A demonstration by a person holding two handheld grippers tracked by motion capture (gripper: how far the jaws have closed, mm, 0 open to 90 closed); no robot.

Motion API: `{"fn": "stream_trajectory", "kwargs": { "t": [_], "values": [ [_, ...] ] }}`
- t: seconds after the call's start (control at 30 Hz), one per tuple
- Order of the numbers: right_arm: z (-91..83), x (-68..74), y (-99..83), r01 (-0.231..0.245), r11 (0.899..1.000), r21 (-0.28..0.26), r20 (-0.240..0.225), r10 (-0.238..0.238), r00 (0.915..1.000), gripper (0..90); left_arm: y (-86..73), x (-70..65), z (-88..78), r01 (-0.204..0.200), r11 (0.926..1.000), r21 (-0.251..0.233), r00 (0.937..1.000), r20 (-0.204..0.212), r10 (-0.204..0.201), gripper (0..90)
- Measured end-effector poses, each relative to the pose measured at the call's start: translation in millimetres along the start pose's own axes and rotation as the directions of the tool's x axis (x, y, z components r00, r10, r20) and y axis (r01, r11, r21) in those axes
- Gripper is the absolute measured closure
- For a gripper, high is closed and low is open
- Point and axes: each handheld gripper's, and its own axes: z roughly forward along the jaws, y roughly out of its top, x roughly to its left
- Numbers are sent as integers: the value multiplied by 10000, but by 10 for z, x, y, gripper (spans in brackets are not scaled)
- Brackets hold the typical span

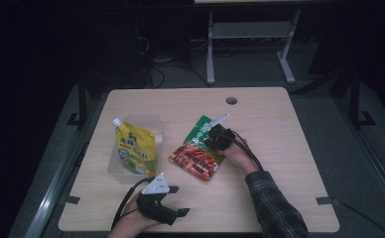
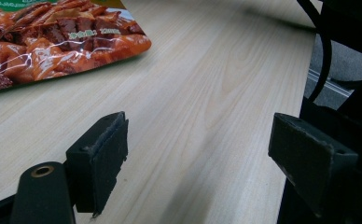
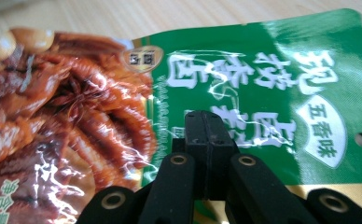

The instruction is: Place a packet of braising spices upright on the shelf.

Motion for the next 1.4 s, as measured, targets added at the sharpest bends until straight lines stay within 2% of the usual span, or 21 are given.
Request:
{"fn": "stream_trajectory", "kwargs": {
  "t": [0.13, 0.23, 0.3, 0.33, 0.37, 0.43, 0.47, 0.53, 0.77, 0.9, 1.07, 1.13, 1.2, 1.27, 1.3, 1.4],
  "values": [
    [-56, -205, 53, -462, 9986, -254, 671, 478, 9966, 900, 5, 3, -6, -34, 10000, 4, 10000, 7, 34, 192],
    [-120, -410, 133, -1169, 9916, -561, 1278, 1233, 9841, 900, 6, 2, -9, -72, 10000, -11, 10000, 20, 72, 192],
    [-119, -496, 167, -1373, 9887, -597, 1699, 1456, 9746, 900, 6, 2, -7, -69, 10000, 4, 10000, 41, 69, 192],
    [-114, -539, 167, -1528, 9853, -759, 1743, 1640, 9709, 900, 7, -1, -6, -63, 10000, -11, 10000, 47, 63, 192],
    [-95, -586, 167, -1934, 9788, -681, 1684, 2023, 9647, 900, 8, -5, -7, -60, 10000, -39, 10000, 51, 60, 192],
    [-39, -634, 153, -1891, 9813, -349, 2039, 1922, 9599, 900, 8, -7, -13, -55, 10000, -68, 10000, 52, 55, 192],
    [-25, -646, 145, -1994, 9793, -361, 1933, 2026, 9600, 900, 8, -6, -14, -54, 10000, -71, 10000, 59, 54, 192],
    [6, -650, 134, -1919, 9812, -177, 2125, 1913, 9583, 900, 7, 2, -17, -51, 10000, -69, 10000, 60, 52, 192],
    [67, -618, 80, -1719, 9851, 41, 2062, 1674, 9641, 900, 9, -6, -9, -49, 10000, -56, 10000, 53, 49, 192],
    [59, -586, 48, -1691, 9855, -105, 1940, 1679, 9665, 900, 9, -1, -9, -57, 10000, -49, 10000, 50, 57, 192],
    [85, -485, 56, -1283, 9915, -202, 1651, 1299, 9777, 900, 13, 4, -12, -56, 10000, -44, 10000, 26, 56, 192],
    [101, -466, 78, -1066, 9942, -111, 1796, 1069, 9779, 900, 13, 0, -12, -52, 10000, -65, 10000, 23, 52, 192],
    [104, -501, 96, -1209, 9927, 18, 2358, 1171, 9647, 900, 13, 1, -16, -71, 9999, -77, 10000, 21, 71, 192],
    [92, -559, 85, -1612, 9869, -80, 2364, 1585, 9587, 900, 13, 6, -20, -33, 10000, -82, 10000, 25, 33, 192],
    [87, -578, 76, -1643, 9864, -70, 2449, 1610, 9561, 900, 12, 12, -21, -31, 10000, -80, 10000, 12, 32, 192],
    [85, -613, 60, -1740, 9844, -246, 2295, 1750, 9575, 900, 10, 22, -23, 4, 10000, -82, 10000, 18, -4, 192]
  ]
}}
